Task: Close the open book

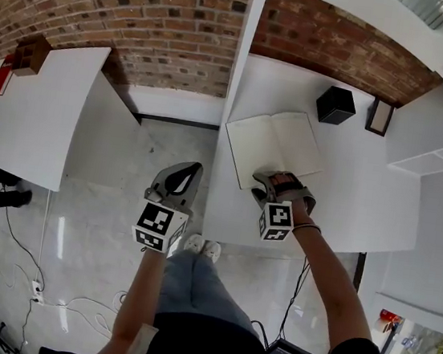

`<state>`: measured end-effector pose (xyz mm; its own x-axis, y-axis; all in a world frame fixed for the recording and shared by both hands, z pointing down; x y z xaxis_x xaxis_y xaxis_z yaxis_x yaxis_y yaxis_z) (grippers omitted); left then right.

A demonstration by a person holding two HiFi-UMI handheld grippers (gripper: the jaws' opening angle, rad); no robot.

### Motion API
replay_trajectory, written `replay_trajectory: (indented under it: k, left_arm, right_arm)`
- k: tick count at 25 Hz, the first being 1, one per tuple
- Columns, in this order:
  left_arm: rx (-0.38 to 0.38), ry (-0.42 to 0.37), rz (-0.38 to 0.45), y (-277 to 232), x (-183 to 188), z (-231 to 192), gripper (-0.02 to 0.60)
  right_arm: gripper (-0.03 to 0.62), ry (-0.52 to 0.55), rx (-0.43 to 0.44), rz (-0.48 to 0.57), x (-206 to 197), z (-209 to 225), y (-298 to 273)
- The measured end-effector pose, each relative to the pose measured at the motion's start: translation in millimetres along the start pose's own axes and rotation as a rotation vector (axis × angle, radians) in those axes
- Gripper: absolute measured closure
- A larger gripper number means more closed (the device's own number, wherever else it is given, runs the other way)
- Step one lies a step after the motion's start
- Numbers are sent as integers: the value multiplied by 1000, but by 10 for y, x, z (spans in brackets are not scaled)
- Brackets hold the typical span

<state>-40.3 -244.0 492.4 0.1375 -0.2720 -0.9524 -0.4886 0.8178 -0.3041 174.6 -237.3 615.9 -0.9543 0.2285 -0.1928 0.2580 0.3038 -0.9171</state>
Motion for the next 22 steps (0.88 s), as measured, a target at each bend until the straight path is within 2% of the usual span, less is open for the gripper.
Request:
replay_trajectory:
  k: [17,22]
  left_arm:
    - [12,9,-7,29,-10,-22,571]
    - [16,11,-11,25,-35,-32,571]
  right_arm:
    - [418,-10,-11,-12,-52,53,-6]
    - [425,38,-19,-32,-39,29,-30]
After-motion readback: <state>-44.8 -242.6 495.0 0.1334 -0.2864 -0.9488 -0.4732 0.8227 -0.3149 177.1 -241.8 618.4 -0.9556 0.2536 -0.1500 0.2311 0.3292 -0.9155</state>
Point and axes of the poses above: the fingertips, and each gripper's own axes: y backward along the fingers, z to its right, x out of its top, the point moved 8 cm from there along y, backward along the fingers, and after that the axes turned 11 degrees about x, right-handed, at the moved point
